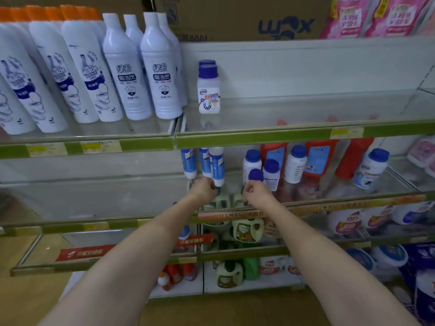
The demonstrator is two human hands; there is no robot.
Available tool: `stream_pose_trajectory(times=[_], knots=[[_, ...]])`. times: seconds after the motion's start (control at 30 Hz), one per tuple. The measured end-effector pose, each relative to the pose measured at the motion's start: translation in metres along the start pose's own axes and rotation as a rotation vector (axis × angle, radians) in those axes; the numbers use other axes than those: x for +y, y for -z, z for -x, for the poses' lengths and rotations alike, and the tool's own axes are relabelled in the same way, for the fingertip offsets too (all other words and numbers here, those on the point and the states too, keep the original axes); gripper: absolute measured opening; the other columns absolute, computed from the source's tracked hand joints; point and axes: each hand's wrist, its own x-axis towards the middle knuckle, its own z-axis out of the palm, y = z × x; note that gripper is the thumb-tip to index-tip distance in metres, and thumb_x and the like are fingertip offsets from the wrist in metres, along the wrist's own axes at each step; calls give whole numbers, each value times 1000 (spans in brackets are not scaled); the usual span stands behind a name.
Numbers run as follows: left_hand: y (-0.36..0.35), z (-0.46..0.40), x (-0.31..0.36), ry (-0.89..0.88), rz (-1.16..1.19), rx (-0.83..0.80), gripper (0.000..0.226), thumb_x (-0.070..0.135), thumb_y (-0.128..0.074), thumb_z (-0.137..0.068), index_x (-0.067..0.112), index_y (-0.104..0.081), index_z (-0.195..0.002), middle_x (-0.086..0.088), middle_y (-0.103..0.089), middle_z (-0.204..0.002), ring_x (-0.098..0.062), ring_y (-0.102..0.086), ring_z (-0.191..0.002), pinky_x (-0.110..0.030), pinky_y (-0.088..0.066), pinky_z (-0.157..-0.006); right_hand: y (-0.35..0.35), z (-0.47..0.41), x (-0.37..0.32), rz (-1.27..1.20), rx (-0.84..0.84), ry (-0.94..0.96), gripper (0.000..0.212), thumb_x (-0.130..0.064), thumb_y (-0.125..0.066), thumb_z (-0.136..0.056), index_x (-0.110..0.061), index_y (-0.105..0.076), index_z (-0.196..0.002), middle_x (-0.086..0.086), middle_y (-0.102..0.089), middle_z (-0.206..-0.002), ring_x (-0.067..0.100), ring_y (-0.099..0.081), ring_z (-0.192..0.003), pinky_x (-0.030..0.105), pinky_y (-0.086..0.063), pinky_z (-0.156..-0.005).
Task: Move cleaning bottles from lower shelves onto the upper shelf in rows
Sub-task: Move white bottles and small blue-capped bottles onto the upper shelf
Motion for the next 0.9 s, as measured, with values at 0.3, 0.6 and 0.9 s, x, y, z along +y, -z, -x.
stream_pose_trajectory(times=[0.3, 0.6, 0.9], knots=[[-58, -48, 44, -51, -117, -34, 20, 13, -58, -95, 17, -52, -77, -3, -58, -80, -20, -56, -77, -31, -43, -68, 28, -42, 57, -43, 45, 27, 19, -19, -68, -88, -18, -54, -101, 4, -62, -103, 24, -60, -97, 32, -43, -80], [-99, -56, 46, 86, 2, 25, 11, 15, -58, -94, 10, -62, -85, -6, -63, -83, -23, -61, -81, -31, -47, -69, 31, -89, 74, 168, -50, 190, 76, -10, -75, -76, -17, -38, -141, 11, -44, -137, 36, -44, -127, 47, -40, -108], [-111, -50, 37, 183, 45, 48, 6, 14, -58, -93, 12, -63, -90, -4, -64, -84, -22, -64, -84, -33, -50, -73, 22, -97, 76, 199, -121, 266, 84, -46, -90, -63, -20, -47, -130, 7, -47, -137, 30, -47, -125, 42, -41, -102]])
